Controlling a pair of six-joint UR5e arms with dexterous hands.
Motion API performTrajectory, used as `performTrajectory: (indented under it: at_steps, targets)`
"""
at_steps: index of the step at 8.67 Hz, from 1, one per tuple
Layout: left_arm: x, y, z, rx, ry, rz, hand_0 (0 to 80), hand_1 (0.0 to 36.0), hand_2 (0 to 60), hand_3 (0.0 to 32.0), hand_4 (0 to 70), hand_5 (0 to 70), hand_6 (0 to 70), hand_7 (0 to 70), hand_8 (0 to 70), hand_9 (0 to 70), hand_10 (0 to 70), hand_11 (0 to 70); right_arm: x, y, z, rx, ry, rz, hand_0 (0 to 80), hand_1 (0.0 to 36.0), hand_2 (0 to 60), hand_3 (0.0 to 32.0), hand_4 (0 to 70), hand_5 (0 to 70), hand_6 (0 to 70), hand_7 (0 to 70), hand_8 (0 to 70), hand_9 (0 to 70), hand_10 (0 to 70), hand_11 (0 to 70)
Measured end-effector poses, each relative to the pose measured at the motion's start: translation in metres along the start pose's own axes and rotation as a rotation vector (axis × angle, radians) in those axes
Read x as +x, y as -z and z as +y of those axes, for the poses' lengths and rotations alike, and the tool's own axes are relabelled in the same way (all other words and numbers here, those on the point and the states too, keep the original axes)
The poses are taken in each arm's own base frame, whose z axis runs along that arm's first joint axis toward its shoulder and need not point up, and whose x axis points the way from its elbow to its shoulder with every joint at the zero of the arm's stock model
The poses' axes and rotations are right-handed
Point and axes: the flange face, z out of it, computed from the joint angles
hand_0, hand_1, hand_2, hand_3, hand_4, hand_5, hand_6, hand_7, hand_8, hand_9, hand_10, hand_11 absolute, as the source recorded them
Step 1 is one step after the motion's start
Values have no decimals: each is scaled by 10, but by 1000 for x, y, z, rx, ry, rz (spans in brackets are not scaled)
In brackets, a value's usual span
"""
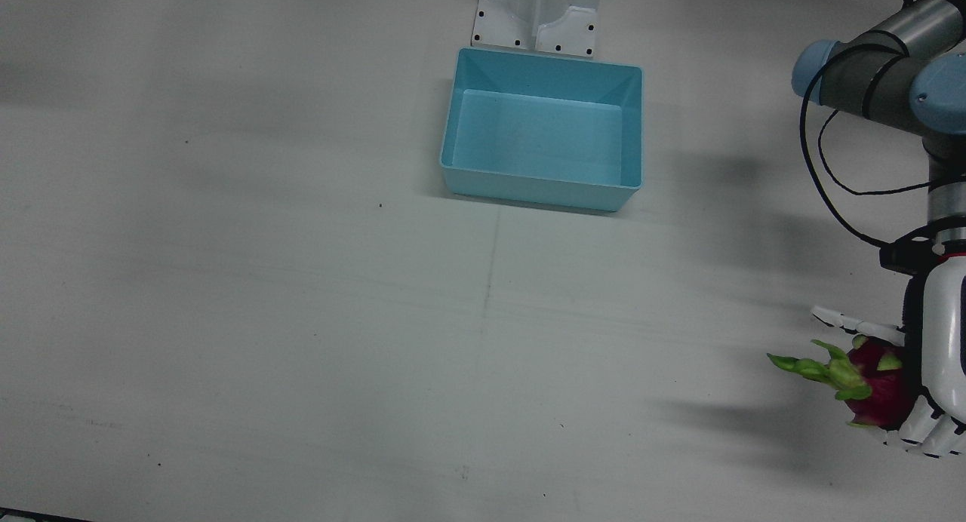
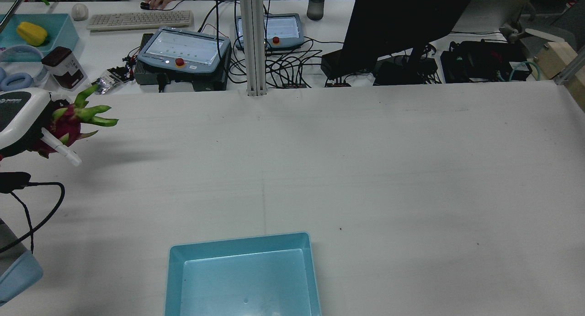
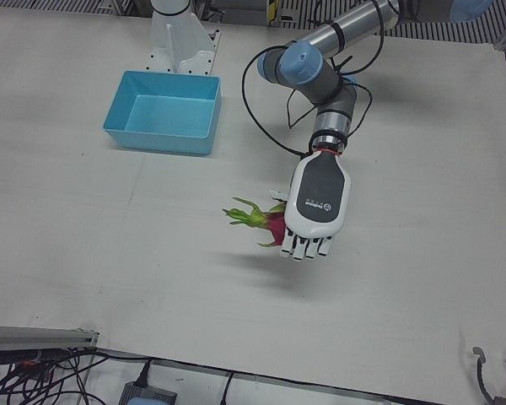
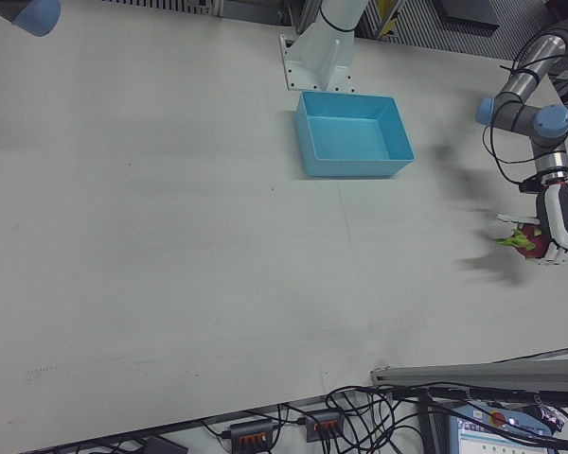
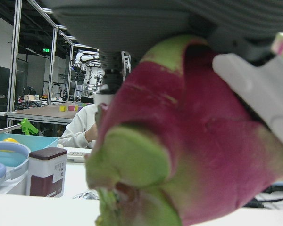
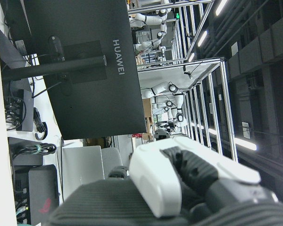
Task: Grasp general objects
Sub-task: 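Lift the dragon fruit up off the table with the left hand, then carry the dragon fruit over the light-blue tray with the left hand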
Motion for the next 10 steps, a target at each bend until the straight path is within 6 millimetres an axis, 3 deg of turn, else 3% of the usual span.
performTrajectory:
  at_steps: [2,4,5,6,7,8,9,10]
  targets:
    - [20,-1,-22,-16,160,72,196,0,134,0,307,700,615,700,520,700,671,700,0,0,0,-1,0,0,0,0,0,0,0,0,0,0,0,0,0,0]
    - [25,-12,-38,-84,333,164,243,0,157,0,340,700,653,700,533,700,646,700,0,0,0,-1,0,0,0,0,0,0,0,0,0,0,0,0,0,0]
    - [19,-17,-41,-120,435,218,255,0,167,0,353,700,669,700,539,700,630,700,0,0,0,-1,0,0,0,0,0,0,0,0,0,0,0,0,0,0]
    - [-5,-23,-40,-173,586,278,273,0,172,0,351,700,645,700,527,700,608,700,0,0,1,-1,0,0,0,0,0,0,0,0,0,0,0,0,0,0]
    - [-24,-28,-39,-226,727,331,302,0,190,0,382,700,677,700,541,700,598,700,0,0,1,-1,0,0,0,0,0,0,0,0,0,0,0,0,0,0]
    - [-25,-28,-36,-289,816,368,354,0,245,0,420,700,700,700,572,700,605,700,0,0,0,-1,0,0,0,0,0,0,0,0,0,0,0,0,0,0]
    - [-12,-27,-29,-377,861,397,406,13,307,0,430,700,700,700,588,700,572,700,0,0,0,0,0,0,0,0,0,0,0,0,0,0,0,0,0,0]
    - [7,-24,-20,-466,879,430,406,12,302,0,429,700,700,700,586,700,566,700,0,0,0,0,0,0,0,0,0,0,0,0,0,0,0,0,0,0]
